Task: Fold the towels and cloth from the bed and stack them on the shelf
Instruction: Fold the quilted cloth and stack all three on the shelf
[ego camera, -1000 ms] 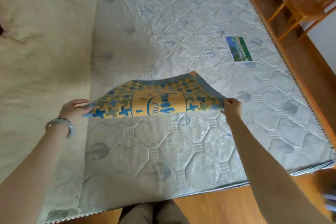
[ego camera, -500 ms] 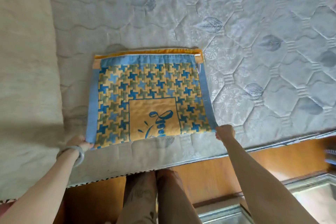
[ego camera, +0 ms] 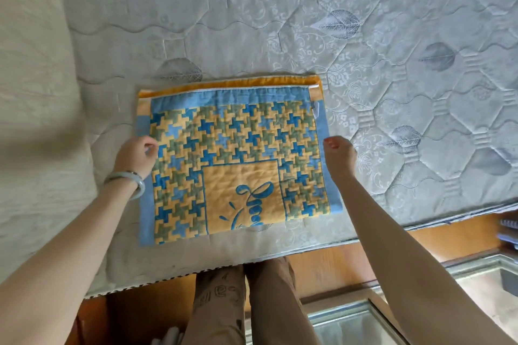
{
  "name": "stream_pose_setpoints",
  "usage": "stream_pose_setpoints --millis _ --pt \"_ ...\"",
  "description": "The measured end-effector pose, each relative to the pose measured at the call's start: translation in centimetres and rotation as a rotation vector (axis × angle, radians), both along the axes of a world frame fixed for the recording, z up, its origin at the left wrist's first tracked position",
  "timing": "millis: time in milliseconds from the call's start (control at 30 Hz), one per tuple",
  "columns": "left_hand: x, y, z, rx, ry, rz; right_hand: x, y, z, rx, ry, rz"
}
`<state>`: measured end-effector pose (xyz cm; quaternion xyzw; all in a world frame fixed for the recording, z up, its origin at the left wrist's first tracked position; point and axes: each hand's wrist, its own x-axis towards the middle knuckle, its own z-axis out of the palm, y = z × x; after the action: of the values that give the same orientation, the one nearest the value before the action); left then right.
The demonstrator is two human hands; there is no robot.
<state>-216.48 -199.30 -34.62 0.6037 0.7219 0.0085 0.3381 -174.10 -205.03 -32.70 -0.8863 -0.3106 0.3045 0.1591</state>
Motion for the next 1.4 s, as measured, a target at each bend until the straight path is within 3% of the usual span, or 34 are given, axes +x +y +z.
stream_pose_setpoints --millis 200,467,567,800,967,1133,1400 --pt "2.5 6.8 -2.2 0.162 0.075 -0.103 -0.1 8.8 -2.8 0.066 -0.023 0.137" --pt "1.1 10.3 -5.4 0.133 0.267 -0.295 2.0 14.5 -6.6 -0.03 -0.197 0.448" --pt "0.5 11.7 -5.0 0.1 0.351 -0.293 2.6 15.1 -7.1 -0.049 -0.236 0.461" --pt "-1.1 13.9 -4.1 0.157 0.172 -0.178 3.9 16.9 -6.2 0.126 -0.203 0.379" --pt "-0.1 15.3 -4.2 0.125 0.167 -0.042 3.7 18.8 -6.5 0.144 -0.239 0.365" --pt "-0.1 16.1 -4.8 0.065 0.22 -0.054 3.5 19.8 -7.1 -0.014 -0.3 0.41" --pt "0.0 16.5 -4.9 -0.039 0.304 -0.37 3.4 20.5 -6.4 -0.171 -0.253 0.696"
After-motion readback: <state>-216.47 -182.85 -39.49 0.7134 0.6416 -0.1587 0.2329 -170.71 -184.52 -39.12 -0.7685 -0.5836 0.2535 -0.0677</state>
